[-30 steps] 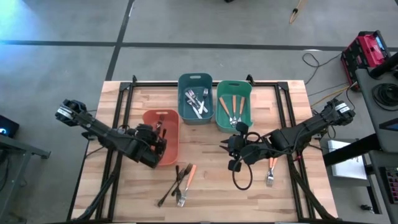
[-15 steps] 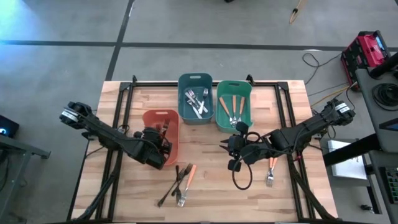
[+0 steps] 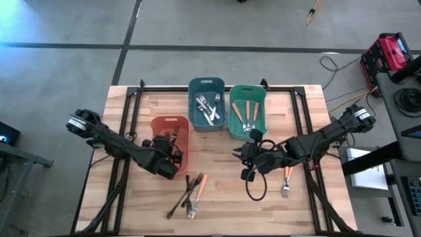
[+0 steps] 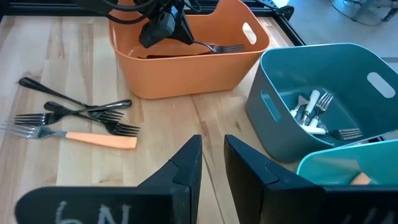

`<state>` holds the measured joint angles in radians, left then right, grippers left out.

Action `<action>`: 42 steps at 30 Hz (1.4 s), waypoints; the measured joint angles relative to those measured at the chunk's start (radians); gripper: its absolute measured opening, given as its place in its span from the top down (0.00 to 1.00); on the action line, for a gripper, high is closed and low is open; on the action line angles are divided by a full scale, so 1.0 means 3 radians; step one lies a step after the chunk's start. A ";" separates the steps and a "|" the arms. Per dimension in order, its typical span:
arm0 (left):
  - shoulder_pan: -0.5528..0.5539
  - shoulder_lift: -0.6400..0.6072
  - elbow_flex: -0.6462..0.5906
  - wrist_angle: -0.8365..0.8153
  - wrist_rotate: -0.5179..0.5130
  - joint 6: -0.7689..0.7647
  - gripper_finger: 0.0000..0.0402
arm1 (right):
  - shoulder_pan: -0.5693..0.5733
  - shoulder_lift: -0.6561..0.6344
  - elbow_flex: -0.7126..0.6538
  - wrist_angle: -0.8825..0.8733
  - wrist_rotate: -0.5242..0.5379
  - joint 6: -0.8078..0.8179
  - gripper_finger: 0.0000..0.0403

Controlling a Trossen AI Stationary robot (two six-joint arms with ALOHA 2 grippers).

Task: Sort silverware by color (type)
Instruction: Put the black fork into the orange bin, then put the orange fork into the green bin

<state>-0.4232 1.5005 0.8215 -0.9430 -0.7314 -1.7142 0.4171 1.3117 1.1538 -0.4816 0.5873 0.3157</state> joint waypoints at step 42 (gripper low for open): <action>-0.0010 -0.1344 0.0309 0.1494 -0.0329 0.4704 0.99 | -0.0557 -0.0034 0.0158 0.0124 0.0159 0.0067 0.85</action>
<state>-0.4263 1.0972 0.9142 -0.4947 -0.8302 -0.3030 0.2500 1.3014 1.2012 -0.4443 0.6349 0.3359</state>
